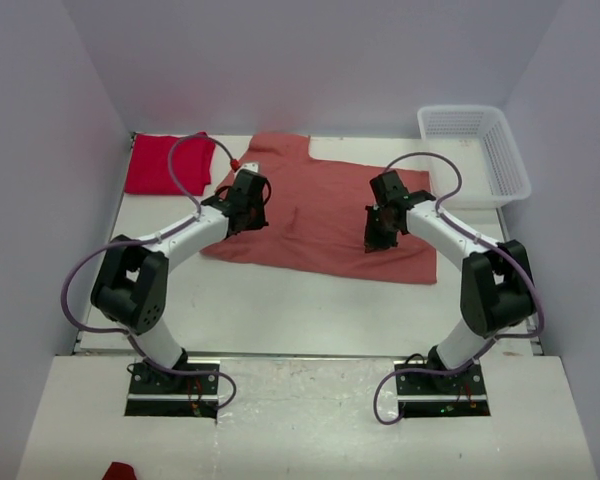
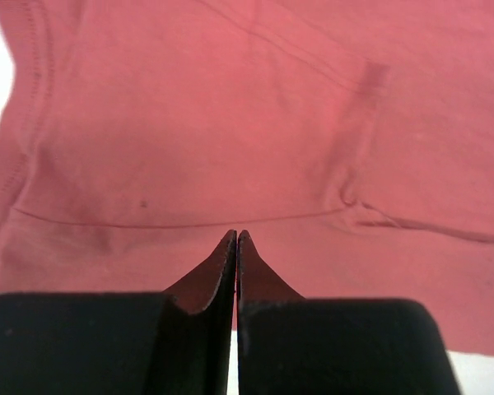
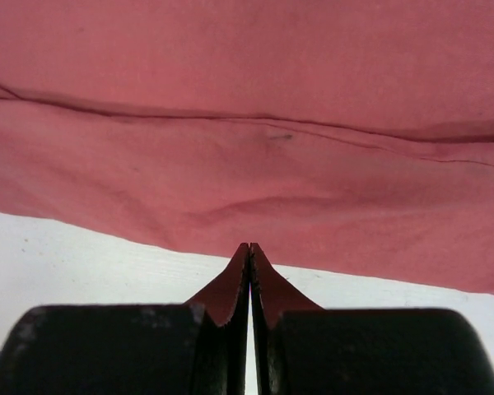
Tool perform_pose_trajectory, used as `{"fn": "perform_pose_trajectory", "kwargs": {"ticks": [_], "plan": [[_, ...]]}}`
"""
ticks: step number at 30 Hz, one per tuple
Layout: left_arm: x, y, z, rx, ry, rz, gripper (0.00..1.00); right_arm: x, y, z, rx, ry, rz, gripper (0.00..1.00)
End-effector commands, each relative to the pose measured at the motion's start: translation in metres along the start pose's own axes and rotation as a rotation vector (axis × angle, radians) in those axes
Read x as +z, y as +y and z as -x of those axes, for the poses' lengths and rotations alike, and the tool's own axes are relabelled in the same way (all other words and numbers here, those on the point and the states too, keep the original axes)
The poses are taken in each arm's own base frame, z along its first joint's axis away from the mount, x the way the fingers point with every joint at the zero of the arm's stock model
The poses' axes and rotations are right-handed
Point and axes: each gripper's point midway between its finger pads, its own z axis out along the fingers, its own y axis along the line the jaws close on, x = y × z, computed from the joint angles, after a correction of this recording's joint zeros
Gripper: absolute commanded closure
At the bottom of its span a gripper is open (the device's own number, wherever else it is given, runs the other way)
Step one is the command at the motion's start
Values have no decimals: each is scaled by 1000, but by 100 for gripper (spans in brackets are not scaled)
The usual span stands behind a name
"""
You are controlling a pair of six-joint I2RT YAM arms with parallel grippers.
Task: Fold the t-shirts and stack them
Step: Fold the flattened tshirt in 1/3 of the way
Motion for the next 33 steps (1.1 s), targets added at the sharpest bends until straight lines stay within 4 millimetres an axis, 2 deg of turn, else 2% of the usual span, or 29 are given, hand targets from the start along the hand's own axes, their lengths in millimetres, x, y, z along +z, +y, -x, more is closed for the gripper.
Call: {"fn": "perform_pose_trajectory", "kwargs": {"ticks": [1,5,9,12,16,24,33], "plan": [[7,22,-2,-61,5,23,100,-1,26,7,-8,4,78,100],[14,24,-10,-45,10,-4,100,5,48,11,-14,-29,118,100],[26,27,-20,-20,40,6,100,22,71,8,-42,0,129,100],[30,29,-26,-23,48,11,100,34,77,5,-49,21,115,100],[33,39,-39,-39,66,30,100,53,79,-4,-49,57,99,100],[39,64,-66,-115,129,98,100,66,78,-20,-49,86,101,100],[26,88,-105,-187,205,183,100,72,69,-47,-40,125,95,100]]}}
